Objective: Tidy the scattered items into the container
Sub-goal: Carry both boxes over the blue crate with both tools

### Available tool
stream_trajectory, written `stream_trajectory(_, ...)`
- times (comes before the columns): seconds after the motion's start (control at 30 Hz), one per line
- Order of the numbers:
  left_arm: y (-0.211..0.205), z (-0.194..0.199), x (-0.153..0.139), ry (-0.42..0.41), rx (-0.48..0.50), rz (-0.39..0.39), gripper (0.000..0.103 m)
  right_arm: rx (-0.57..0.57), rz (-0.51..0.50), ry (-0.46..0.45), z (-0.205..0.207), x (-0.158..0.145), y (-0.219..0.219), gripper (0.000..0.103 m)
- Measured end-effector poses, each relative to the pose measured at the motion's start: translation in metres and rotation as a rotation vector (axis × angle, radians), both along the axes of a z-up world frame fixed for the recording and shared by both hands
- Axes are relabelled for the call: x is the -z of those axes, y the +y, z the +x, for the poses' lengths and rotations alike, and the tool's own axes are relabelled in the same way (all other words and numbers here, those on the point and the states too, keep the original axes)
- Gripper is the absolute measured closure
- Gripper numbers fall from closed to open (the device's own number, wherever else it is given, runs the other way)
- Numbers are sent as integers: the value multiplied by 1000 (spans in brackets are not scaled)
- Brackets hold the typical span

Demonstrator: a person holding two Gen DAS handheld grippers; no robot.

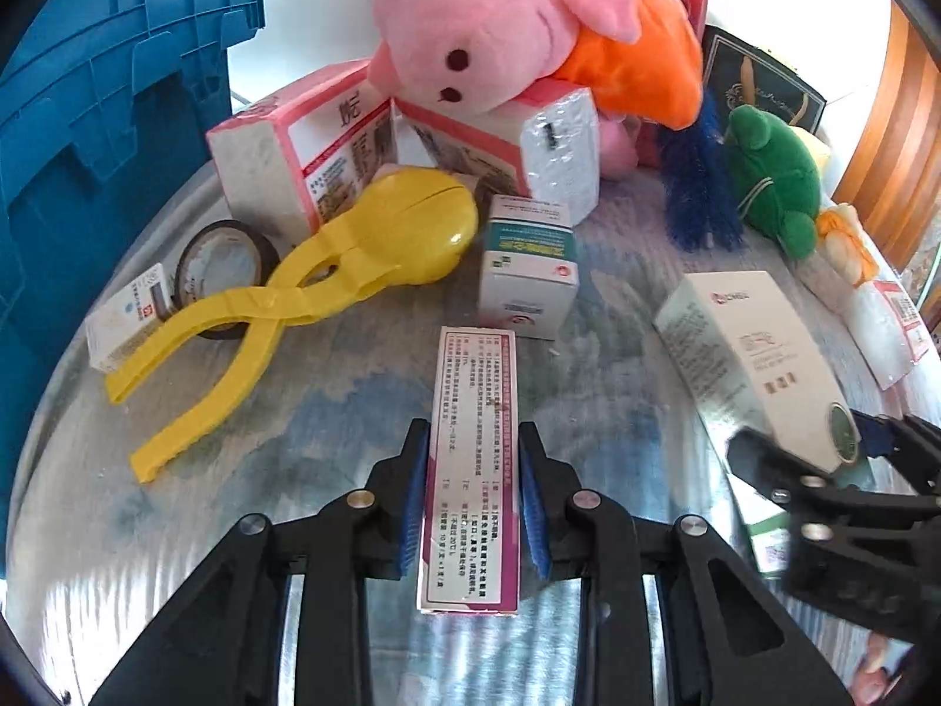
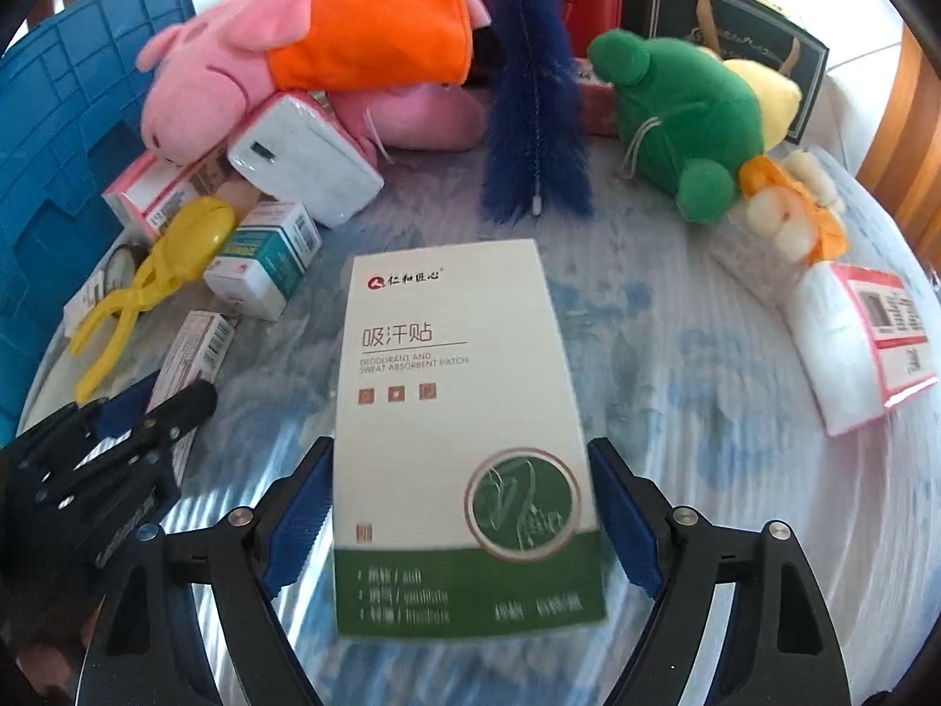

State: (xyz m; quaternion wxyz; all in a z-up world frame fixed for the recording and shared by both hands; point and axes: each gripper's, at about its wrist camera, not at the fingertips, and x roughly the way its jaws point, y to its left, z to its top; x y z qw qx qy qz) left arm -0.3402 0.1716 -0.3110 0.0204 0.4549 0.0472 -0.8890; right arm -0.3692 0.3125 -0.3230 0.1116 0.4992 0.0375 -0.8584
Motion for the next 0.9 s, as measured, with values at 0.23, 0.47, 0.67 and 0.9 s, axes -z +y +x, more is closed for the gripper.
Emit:
stream_trajectory(0.23,15,14,-33,36,34,-21,75,10,-2,16,12,-25,-12,26)
stream_trajectory(0.47,16,34,-96,112,19,-27,75,-12,-17,102,25,-96,-1,26)
stream_trajectory(0.67,-2,59,-163,193,-21,-54,75,-68,-32,209,56,-169,-1,26)
stream_trajectory(0.9,-44,101,-240,338,-83,-92,75,-123,-61,355,87,-245,-39,26)
